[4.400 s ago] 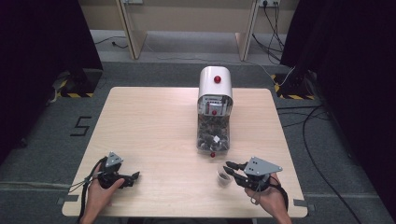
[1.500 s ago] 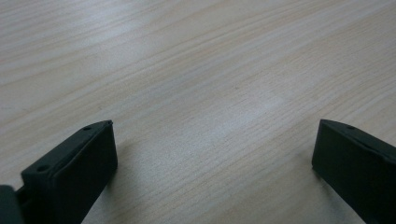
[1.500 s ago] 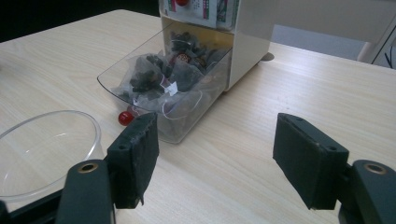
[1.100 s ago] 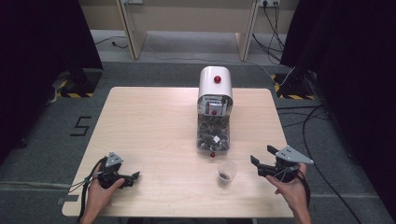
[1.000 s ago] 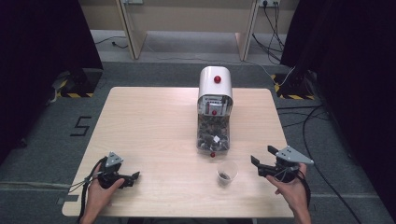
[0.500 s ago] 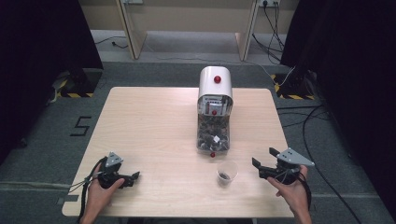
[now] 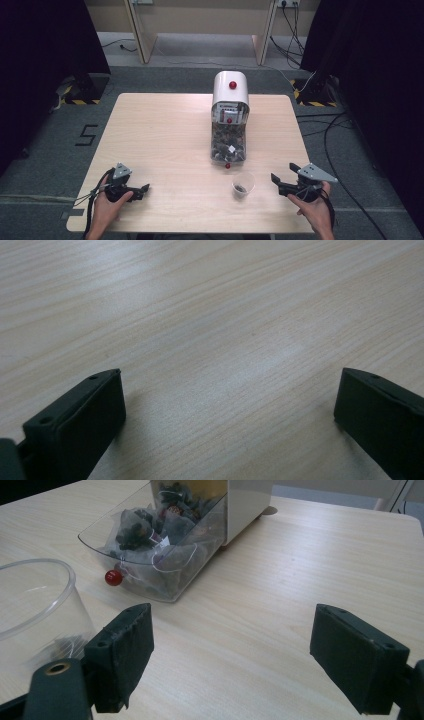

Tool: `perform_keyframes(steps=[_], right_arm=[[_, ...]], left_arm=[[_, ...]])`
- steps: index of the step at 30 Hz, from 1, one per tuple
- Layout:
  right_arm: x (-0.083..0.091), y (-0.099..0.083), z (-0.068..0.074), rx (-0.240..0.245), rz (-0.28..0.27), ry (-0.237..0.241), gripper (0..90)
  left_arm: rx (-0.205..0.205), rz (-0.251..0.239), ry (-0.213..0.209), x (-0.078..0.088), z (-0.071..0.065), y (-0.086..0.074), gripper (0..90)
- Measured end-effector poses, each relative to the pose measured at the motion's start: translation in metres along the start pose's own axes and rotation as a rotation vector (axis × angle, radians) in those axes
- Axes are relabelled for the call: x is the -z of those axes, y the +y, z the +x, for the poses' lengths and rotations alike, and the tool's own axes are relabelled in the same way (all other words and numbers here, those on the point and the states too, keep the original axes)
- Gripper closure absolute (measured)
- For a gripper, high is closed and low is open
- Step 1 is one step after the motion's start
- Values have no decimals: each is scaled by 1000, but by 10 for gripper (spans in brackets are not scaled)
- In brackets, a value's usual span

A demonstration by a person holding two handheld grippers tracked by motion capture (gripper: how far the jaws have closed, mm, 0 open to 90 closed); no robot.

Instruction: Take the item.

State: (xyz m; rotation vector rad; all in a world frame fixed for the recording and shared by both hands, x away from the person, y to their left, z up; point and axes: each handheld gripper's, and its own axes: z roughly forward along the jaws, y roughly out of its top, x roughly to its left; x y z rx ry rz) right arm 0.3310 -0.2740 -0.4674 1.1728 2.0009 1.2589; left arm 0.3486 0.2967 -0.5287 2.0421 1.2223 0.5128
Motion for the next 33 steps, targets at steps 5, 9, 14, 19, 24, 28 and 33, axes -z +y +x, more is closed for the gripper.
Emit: perform_keyframes(steps=[5,9,14,19,24,28,33], right_arm=[[3,-7,0,-8,10,0,186],[4,-13,-1,-12,22,2,183],[7,-19,-2,-24,30,-2,181],[8,-22,-1,-22,34,-1,179],[9,-26,-2,-19,43,-4,177],[10,-30,-2,-22,50,-7,177],[11,-34,-2,-26,57,-7,177]], left_arm=[[0,0,0,0,0,0,0],[0,0,0,0,0,0,0],[0,0,0,0,0,0,0],[0,0,0,0,0,0,0],[0,0,0,0,0,0,0],[0,0,0,0,0,0,0],[0,0,0,0,0,0,0]])
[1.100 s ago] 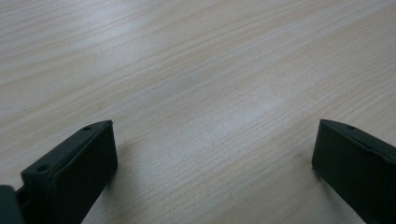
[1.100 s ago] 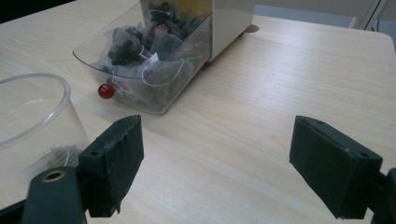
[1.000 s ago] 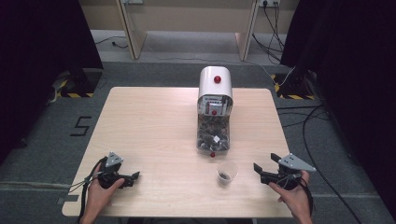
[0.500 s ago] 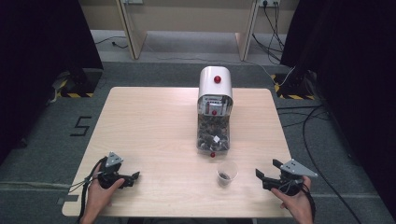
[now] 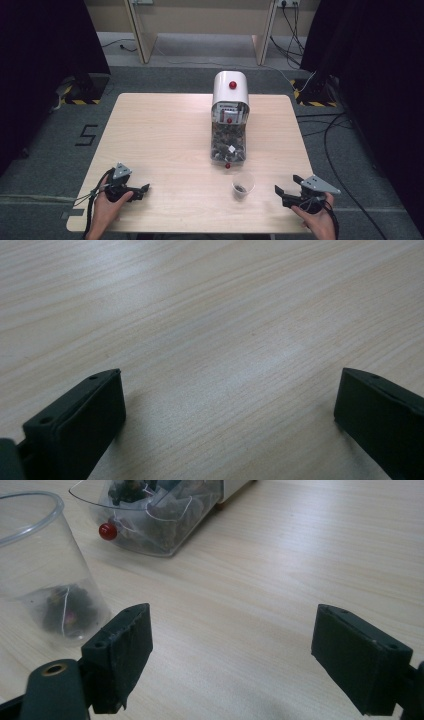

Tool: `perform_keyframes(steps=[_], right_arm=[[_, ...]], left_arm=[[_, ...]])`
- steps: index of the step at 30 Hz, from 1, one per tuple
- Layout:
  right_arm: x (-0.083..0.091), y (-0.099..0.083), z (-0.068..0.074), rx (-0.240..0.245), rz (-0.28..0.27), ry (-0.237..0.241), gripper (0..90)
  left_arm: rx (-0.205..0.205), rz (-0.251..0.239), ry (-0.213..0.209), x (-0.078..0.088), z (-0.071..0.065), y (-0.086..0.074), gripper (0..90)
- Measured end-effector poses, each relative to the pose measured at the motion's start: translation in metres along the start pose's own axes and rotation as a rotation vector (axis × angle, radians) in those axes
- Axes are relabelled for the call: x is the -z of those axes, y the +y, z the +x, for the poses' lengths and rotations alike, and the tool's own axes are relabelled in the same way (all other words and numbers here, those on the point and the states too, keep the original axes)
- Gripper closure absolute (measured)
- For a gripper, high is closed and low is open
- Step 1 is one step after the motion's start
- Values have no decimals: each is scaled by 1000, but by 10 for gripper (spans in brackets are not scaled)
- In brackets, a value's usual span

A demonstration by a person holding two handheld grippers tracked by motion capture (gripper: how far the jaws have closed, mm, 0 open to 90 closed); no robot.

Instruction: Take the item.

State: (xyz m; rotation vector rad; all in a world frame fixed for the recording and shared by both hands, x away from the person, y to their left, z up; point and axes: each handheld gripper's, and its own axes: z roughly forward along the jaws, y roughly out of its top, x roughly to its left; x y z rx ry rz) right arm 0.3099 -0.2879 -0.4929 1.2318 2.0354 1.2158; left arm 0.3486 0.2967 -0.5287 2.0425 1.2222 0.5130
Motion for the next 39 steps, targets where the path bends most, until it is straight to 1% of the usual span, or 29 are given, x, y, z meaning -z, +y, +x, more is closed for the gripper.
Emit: perform_keyframes(steps=[6,15,21,23,24,27,30,32,35,39], right_arm=[[2,-5,0,-14,6,1,177],[3,-11,2,-16,11,-3,177],[4,-15,2,-27,16,-8,175],[6,-17,4,-20,21,-18,175],[7,-18,4,-9,20,-21,175],[9,-19,6,-17,18,-19,175],[11,-22,7,-9,20,-28,174],[11,-25,8,-12,21,-31,175],[12,-28,10,3,32,-38,175],[13,-31,12,6,36,-38,175]], left_arm=[[0,0,0,0,0,0,0],[0,0,0,0,0,0,0],[0,0,0,0,0,0,0],[0,0,0,0,0,0,0],[0,0,0,0,0,0,0],[0,0,0,0,0,0,0],[0,0,0,0,0,0,0],[0,0,0,0,0,0,0],[0,0,0,0,0,0,0],[0,0,0,0,0,0,0]])
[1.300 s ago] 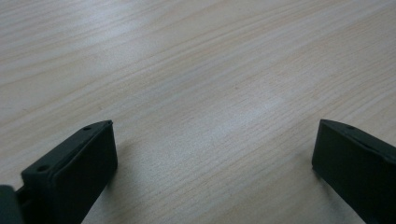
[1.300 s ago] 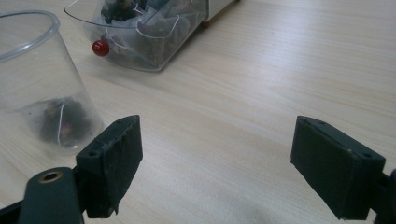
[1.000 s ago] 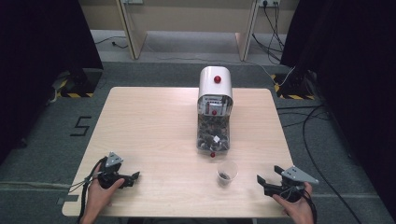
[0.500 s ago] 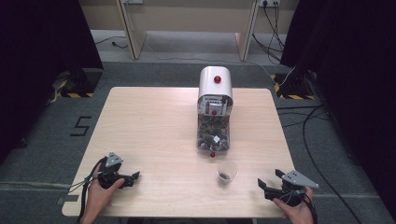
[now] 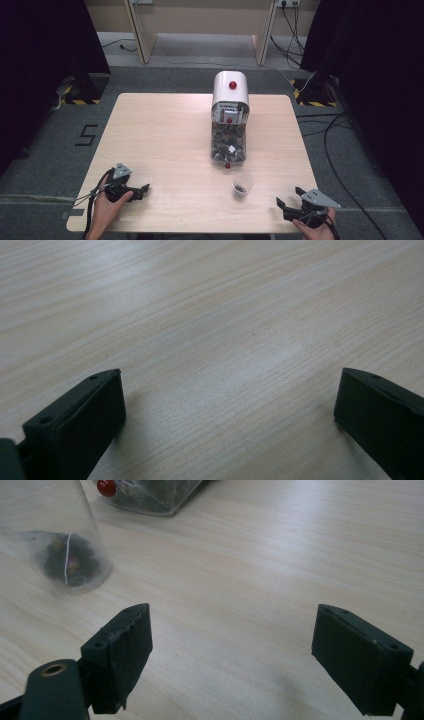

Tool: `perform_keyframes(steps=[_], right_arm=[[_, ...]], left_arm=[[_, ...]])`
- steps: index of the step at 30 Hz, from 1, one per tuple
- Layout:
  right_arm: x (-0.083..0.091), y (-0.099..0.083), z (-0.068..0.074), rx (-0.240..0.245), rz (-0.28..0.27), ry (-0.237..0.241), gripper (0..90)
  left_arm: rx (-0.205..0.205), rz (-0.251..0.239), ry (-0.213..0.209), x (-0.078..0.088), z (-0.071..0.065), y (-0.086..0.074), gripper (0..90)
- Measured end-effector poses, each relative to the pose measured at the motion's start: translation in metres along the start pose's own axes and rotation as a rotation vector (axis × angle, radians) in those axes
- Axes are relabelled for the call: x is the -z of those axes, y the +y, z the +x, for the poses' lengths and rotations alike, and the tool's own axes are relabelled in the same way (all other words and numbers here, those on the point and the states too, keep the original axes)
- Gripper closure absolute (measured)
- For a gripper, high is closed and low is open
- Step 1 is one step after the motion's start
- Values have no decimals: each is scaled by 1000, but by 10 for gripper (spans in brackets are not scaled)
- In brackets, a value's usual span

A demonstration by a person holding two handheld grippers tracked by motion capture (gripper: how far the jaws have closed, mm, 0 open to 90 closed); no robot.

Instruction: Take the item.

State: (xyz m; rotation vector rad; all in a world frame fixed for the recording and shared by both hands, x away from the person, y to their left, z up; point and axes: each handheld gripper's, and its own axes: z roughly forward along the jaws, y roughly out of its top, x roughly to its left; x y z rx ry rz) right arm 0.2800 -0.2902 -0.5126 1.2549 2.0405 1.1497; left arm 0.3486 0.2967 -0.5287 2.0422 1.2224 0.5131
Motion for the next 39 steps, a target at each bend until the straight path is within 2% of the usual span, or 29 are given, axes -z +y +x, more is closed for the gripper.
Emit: perform_keyframes(steps=[9,17,39], right_arm=[[3,-7,-1,-9,1,-7,174],[4,-14,4,-12,-9,-15,175],[7,-32,5,-12,19,-50,170]], left_arm=[[0,0,0,0,0,0,0],[0,0,0,0,0,0,0],[0,0,0,0,0,0,0]])
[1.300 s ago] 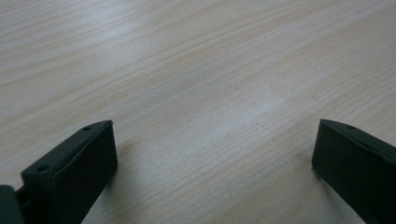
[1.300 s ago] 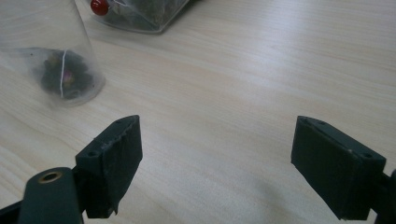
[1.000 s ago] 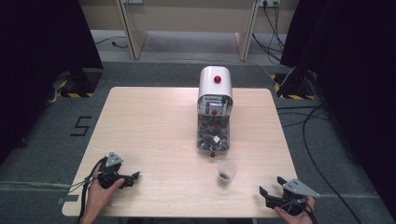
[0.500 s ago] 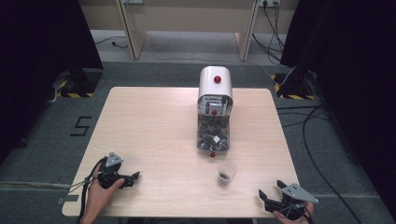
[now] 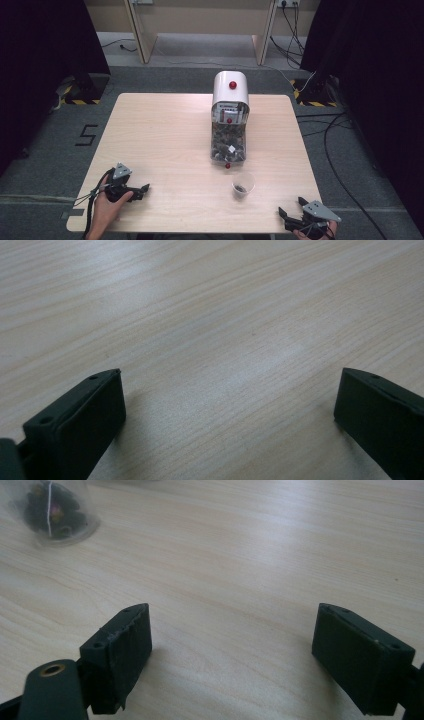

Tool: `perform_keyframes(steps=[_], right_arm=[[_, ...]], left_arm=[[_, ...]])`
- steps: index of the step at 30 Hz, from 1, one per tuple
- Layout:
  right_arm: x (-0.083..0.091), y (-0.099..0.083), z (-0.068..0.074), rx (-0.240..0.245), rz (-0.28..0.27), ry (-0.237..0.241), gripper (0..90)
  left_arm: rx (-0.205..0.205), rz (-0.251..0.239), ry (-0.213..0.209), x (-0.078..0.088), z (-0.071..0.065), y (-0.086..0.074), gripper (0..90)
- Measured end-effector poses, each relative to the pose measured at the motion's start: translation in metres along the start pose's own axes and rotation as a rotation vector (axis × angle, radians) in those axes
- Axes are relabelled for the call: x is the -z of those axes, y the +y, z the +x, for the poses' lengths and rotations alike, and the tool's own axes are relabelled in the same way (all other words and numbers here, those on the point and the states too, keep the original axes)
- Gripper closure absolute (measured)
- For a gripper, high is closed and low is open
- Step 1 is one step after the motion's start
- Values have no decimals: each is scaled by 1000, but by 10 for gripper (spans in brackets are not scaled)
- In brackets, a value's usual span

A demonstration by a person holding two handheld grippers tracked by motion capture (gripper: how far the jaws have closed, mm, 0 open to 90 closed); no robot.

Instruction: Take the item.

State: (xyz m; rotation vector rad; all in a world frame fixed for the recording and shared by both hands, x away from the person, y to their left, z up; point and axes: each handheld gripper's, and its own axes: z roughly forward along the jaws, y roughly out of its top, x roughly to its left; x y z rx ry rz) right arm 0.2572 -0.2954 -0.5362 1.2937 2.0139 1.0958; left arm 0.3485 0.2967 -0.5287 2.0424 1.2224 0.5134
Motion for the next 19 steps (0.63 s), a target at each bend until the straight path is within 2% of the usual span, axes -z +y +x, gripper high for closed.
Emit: perform_keyframes(steps=[5,9,19], right_arm=[[1,-5,0,7,-21,-19,158],[0,-7,0,7,-40,-15,151],[0,-8,0,7,-46,-17,151]], left_arm=[[0,0,0,0,0,0,0],[0,0,0,0,0,0,0],[0,0,0,0,0,0,0]])
